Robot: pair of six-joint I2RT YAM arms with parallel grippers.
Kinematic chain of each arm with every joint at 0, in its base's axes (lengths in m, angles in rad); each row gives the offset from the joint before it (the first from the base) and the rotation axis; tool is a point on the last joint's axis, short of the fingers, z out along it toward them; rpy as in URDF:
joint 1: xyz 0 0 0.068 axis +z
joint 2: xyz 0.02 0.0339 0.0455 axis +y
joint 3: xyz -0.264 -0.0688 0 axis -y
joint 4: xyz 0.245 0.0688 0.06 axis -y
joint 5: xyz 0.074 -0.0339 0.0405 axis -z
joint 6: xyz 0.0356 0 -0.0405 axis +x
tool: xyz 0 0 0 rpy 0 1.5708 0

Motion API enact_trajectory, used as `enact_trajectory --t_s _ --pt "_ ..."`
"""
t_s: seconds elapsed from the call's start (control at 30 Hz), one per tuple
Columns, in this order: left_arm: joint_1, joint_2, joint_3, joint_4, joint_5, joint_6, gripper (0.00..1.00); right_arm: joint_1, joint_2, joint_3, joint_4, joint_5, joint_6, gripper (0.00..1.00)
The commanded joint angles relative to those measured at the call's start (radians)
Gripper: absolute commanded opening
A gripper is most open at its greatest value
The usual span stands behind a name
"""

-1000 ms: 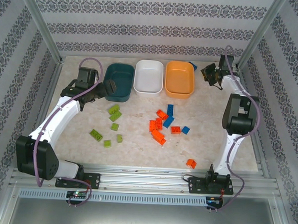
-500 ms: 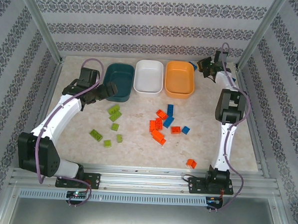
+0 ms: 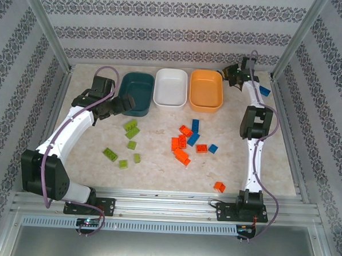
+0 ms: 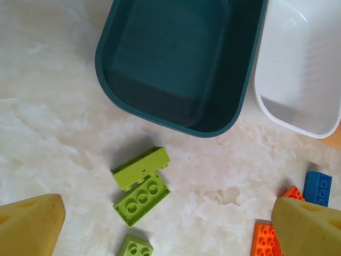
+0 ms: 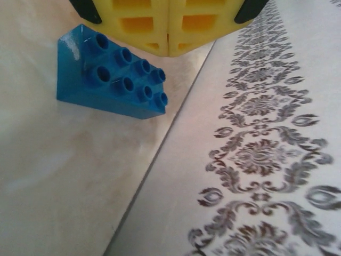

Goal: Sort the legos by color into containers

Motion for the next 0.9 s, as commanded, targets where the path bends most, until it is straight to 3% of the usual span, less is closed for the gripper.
enact_trajectory --t_s 0.0,0.47,0.73,0.87 --pt "-0.009 -0.01 0.041 -0.043 -0.014 0.005 1.0 0.016 0.022 0.042 -0.103 0.018 0.026 0.0" --pt "-0.009 -0.032 0.032 -0.011 -0.028 -0.014 1.0 0.023 -0.05 -0.081 -0.275 0.133 0.027 0.0" --pt "-0.009 -0.007 0.03 0.037 -0.016 -0.027 1.0 -0.01 -0.324 -0.441 -0.27 0.262 -0.037 0.0" --pt "-0.01 0.008 0.015 0.074 -0.007 -0.044 1.0 -0.042 -0.469 -0.654 -0.242 0.26 -0.089 0.0"
